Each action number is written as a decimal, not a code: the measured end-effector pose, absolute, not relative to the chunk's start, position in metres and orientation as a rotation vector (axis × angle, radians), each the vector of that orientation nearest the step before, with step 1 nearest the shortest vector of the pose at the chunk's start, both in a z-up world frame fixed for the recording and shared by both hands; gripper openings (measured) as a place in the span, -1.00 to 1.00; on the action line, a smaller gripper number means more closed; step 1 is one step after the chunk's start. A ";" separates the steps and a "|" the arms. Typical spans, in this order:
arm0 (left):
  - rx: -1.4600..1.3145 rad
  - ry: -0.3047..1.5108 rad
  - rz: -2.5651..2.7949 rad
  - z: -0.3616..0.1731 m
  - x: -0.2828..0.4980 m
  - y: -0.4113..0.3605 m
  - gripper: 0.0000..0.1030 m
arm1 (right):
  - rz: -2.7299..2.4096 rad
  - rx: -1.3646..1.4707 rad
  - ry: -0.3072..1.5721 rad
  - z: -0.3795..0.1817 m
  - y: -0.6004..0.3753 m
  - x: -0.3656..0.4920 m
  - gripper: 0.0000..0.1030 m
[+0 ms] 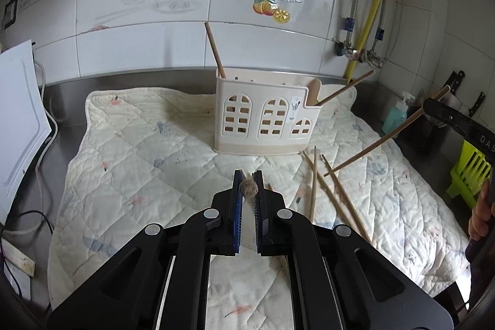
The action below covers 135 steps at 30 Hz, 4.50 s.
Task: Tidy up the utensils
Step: 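Lift the left tool's chopstick over the holder while the right tool carries its own, then open the left tool to drop its chopstick in the holder while the right tool releases its own, then move the left tool back over the mat while the right tool approaches remaining chopsticks, then close the right tool on a wooden chopstick while the left tool grasps another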
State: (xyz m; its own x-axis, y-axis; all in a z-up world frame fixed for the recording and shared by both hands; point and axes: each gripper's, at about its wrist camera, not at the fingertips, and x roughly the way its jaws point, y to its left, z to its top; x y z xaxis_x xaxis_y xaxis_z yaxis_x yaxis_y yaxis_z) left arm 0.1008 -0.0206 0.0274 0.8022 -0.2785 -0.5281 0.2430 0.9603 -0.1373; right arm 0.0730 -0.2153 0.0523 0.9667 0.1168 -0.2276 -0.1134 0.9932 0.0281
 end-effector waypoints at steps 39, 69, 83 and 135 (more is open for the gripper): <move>-0.088 0.366 -0.186 0.145 0.271 -0.036 -0.89 | 0.114 -0.017 0.223 0.116 -0.214 0.190 -0.86; -0.081 0.440 -0.145 0.078 0.143 0.009 -0.34 | 0.167 0.150 0.348 0.017 -0.187 0.103 -0.61; -0.056 0.507 -0.084 0.031 0.116 0.039 -0.34 | 0.193 0.344 0.622 -0.076 -0.166 0.153 -0.61; -0.168 0.920 -0.378 -0.091 0.083 -0.050 -0.46 | -0.033 0.225 0.562 -0.105 -0.227 0.073 -0.86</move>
State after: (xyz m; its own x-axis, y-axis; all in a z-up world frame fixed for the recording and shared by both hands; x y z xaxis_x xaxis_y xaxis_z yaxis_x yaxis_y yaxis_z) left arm 0.0832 -0.0496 -0.0915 0.5461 -0.3878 -0.7426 0.2461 0.9216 -0.3002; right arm 0.0729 -0.2274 -0.1050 0.8461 0.0308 -0.5321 0.0920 0.9749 0.2027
